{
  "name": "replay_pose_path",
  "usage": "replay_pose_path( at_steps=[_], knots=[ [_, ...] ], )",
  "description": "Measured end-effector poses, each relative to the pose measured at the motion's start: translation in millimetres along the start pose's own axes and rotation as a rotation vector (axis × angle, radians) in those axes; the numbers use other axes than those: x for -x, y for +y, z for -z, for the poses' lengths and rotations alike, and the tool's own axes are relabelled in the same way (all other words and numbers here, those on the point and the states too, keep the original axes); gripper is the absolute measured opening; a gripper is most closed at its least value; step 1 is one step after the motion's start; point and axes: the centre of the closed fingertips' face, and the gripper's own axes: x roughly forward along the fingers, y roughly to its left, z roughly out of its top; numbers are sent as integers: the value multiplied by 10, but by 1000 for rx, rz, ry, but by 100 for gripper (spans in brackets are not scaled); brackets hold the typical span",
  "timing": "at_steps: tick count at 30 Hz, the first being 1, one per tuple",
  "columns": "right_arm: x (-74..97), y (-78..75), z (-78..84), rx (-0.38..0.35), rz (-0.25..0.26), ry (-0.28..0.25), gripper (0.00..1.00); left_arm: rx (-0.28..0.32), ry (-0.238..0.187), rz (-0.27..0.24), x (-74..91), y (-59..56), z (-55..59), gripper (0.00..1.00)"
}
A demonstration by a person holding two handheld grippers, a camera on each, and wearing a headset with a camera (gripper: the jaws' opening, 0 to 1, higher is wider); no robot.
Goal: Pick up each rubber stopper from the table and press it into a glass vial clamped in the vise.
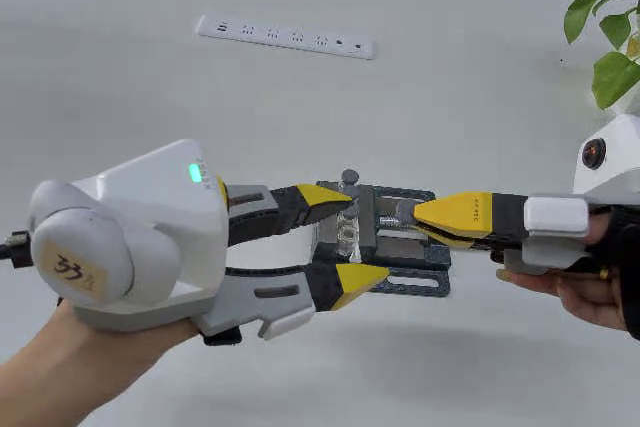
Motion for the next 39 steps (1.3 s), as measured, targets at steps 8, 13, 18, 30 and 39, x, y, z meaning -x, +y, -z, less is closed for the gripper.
replay_pose_path(
  at_steps=[8,13,18,30,39],
  knots=[
    [-30,25,62,-84,-13,-9,4,-1,-31,49,-45,-86,-124,17],
    [-34,51,102,-115,-24,-9,4,-9,-28,63,-54,-101,-119,13],
    [-34,19,143,-124,-18,16,4,-17,-31,80,-57,-136,-137,9],
    [-49,22,189,-133,-20,23,4,-14,-27,100,-45,-186,-125,5],
    [-28,27,218,-143,-30,25,4,-2,-38,112,-43,-220,-144,5]
  ],
)
